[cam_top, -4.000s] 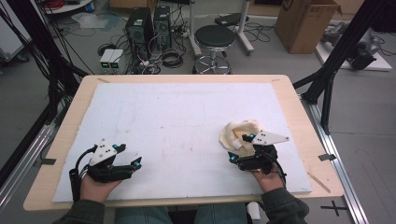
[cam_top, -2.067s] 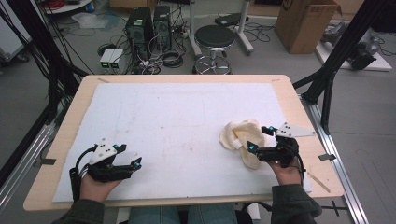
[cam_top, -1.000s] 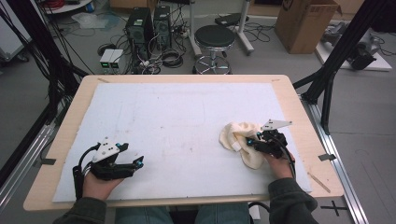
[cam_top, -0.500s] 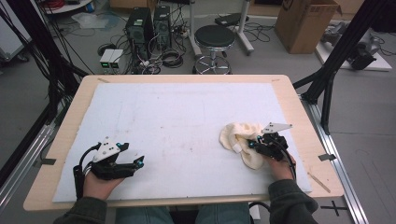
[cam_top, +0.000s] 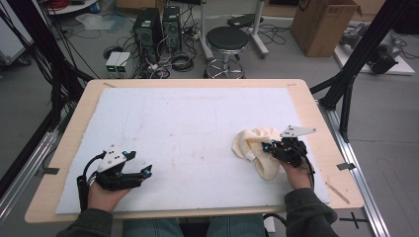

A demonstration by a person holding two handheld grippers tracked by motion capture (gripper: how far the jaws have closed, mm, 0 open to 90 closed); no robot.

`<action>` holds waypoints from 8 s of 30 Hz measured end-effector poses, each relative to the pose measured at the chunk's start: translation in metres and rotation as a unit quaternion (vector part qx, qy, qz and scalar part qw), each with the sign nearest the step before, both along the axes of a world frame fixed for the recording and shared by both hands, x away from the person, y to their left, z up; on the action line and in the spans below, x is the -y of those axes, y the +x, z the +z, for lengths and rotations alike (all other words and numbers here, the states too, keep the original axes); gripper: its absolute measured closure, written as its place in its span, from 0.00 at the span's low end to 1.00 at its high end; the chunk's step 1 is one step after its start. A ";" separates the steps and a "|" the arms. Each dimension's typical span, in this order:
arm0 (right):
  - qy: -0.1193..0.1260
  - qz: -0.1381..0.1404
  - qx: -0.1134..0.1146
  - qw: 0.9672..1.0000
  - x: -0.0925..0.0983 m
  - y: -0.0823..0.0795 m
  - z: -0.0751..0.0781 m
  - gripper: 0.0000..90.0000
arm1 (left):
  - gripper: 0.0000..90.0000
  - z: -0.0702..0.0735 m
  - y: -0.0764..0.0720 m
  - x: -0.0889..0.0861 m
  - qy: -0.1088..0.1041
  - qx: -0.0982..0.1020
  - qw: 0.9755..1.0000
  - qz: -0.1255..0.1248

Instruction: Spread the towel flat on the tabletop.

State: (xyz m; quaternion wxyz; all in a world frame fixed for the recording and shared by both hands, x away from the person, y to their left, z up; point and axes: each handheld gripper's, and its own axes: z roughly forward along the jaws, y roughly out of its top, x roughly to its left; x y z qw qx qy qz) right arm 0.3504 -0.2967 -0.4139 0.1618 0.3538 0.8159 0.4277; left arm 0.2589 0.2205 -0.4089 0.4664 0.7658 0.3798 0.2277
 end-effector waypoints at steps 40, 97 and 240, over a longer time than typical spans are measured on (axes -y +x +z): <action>0.034 0.111 0.006 0.993 -0.156 0.028 0.090 0.95 | 0.28 0.000 0.001 -0.001 -0.006 0.004 1.000 -0.003; 0.032 0.157 -0.014 0.987 -0.143 0.004 0.020 0.57 | 0.52 -0.010 0.058 0.090 -0.019 -0.043 0.998 -0.032; -0.037 0.260 -0.032 0.964 -0.233 0.026 0.031 0.97 | 0.56 0.004 0.058 0.003 -0.016 -0.039 0.998 -0.055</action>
